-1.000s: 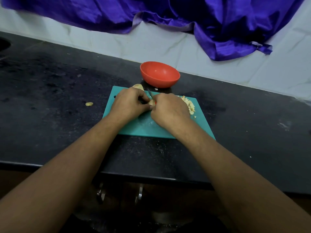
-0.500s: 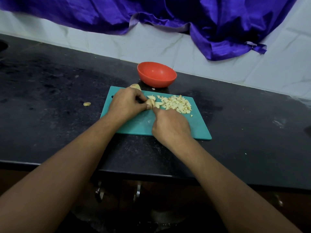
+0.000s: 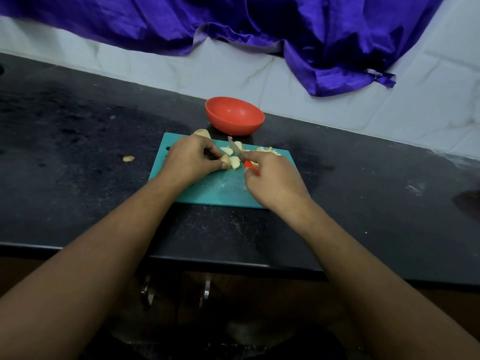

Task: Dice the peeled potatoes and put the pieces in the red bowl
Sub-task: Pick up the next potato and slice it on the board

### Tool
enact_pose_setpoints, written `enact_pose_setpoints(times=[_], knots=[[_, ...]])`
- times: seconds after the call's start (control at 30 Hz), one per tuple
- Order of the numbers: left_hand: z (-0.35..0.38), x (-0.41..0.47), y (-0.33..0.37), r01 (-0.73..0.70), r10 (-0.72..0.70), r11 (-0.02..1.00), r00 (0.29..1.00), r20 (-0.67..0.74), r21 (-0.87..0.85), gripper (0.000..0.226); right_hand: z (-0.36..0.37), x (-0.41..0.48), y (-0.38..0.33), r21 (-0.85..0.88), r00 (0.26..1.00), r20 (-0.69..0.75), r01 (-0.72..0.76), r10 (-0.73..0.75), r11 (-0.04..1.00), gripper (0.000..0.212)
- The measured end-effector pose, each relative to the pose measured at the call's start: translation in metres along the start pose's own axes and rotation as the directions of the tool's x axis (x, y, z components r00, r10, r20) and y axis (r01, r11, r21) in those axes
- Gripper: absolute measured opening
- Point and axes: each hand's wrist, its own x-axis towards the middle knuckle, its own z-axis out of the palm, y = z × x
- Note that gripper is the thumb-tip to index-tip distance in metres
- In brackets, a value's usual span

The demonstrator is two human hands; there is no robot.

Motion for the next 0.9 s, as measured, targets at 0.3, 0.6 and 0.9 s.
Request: enact_pose_setpoints(times=[0.3, 0.6, 0.9], knots=[[-0.001, 0.005, -0.001, -0.012, 0.01, 0.998, 0.999, 0.034, 0.056, 0.025, 0.019, 0.014, -0.012, -0.105, 1.0, 0.008, 0.022, -0.021, 0.994, 0.047], [0.001, 0.007, -0.004, -0.005, 0.002, 0.996, 0.999, 0.034, 0.086, 0.019, 0.02, 0.024, -0.021, -0.165, 0.999, 0.024, 0.041, -0.037, 0.985, 0.04], [0.001, 0.006, -0.004, -0.018, 0.015, 0.996, 0.999, 0.034, 0.089, 0.017, 0.025, 0.02, -0.027, -0.281, 0.998, 0.037, 0.065, -0.057, 0.958, 0.045]])
